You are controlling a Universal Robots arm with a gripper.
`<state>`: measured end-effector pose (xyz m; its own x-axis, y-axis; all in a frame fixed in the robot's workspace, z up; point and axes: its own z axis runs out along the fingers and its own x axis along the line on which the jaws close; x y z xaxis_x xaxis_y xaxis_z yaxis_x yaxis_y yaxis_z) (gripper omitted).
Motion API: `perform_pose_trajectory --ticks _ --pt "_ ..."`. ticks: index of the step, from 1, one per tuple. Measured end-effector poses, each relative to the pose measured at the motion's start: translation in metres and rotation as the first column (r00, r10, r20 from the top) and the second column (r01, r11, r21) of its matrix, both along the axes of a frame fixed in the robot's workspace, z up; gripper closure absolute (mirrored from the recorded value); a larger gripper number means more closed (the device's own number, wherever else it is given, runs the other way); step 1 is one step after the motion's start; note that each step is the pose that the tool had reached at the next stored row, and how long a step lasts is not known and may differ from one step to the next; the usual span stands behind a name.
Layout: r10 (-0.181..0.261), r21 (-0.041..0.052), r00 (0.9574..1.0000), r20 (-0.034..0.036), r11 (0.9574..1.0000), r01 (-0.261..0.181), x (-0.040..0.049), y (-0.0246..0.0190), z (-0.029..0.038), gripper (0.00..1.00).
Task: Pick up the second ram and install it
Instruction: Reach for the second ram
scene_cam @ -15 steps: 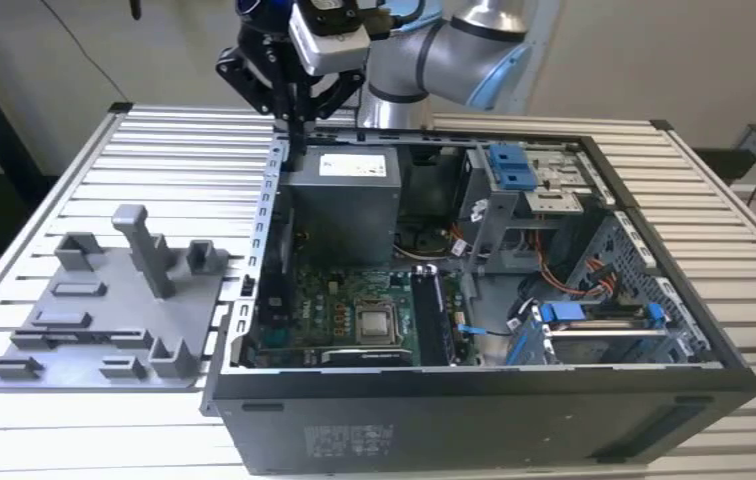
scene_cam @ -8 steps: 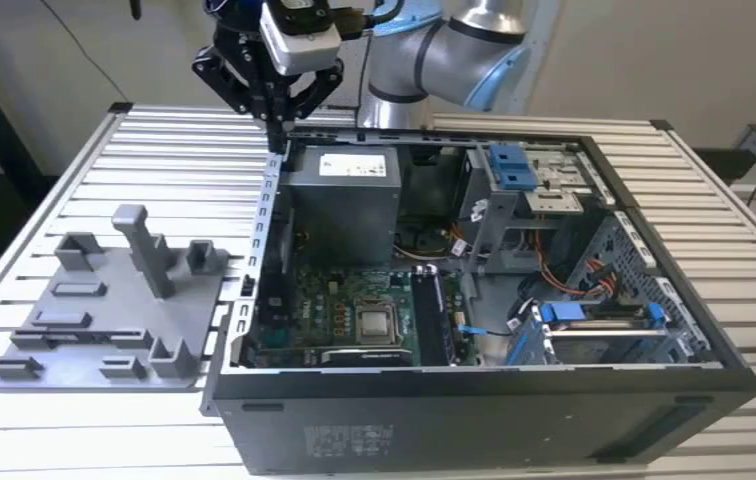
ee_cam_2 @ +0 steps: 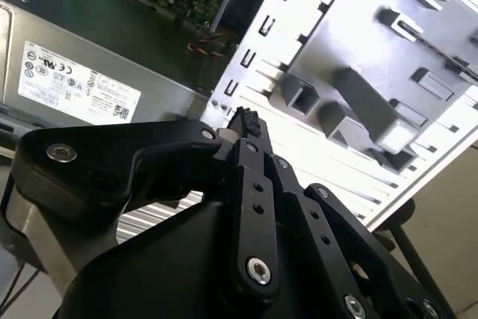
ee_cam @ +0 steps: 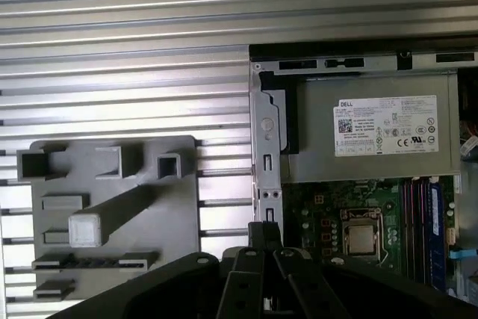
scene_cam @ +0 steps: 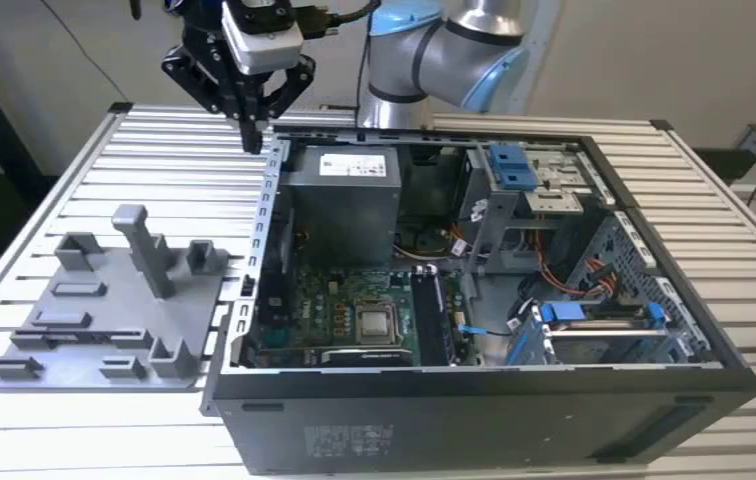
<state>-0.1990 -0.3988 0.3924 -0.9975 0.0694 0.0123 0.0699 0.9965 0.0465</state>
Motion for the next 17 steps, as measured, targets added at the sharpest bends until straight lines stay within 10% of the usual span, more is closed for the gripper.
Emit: perform_pose_trajectory --ticks 17 --pt "0.0 0.0 1.0 0.0 1.0 0.0 -0.0525 0.0 -0.0002 0.89"
